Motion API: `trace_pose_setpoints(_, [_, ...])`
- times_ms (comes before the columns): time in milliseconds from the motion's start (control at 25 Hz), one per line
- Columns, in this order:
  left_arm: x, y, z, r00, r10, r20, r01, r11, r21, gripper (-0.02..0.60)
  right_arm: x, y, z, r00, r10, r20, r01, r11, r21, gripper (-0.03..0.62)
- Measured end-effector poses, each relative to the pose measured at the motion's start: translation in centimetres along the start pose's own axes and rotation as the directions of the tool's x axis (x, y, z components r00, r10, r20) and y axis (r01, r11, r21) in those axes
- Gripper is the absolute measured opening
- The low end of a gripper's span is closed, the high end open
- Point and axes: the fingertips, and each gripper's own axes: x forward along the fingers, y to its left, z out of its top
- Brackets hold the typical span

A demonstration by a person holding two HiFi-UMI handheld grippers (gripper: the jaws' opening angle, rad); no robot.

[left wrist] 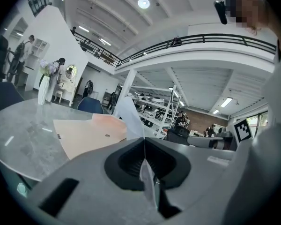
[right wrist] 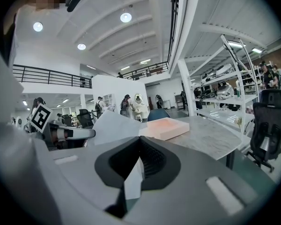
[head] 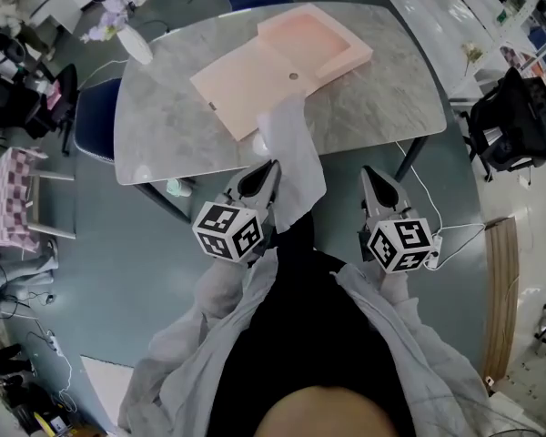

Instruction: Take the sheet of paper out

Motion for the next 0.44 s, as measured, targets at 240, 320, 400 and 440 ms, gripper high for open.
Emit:
trace_pose_setpoints(240, [-0.59,0.09,-0.1,1.0,0.016,0.003,-0.016,1.0,-0.001,0.003,0.0,0.42,0.18,1.0,0.015,0.002,-0.015,1.0,-0.001,0.008])
trace_pose_setpoints(320, [-0.64,0.04,-0.15,1.0,0.02,0.003,-0.02,1.0,0.001,0.003,-0.05,0.4,0.12,1.0,0.018,0.002,-0.018,1.0,-0.002,0.008])
trace_pose_setpoints(400, [-0.67,-0.04,-0.22,1.0,0.023,0.004,-0.023,1.0,0.002,0.003,-0.12,0.33,0.03,1.0,0.02,0.001,-0.02,1.0,-0.001,0.008])
trace_pose_setpoints(440, [-0.69,-0.08,-0.25,1.0,0.025,0.004,-0.025,1.0,0.002,0.003,-0.16,0.29,-0.02,1.0,0.021,0.001,-0.021,1.0,0.0,0.008])
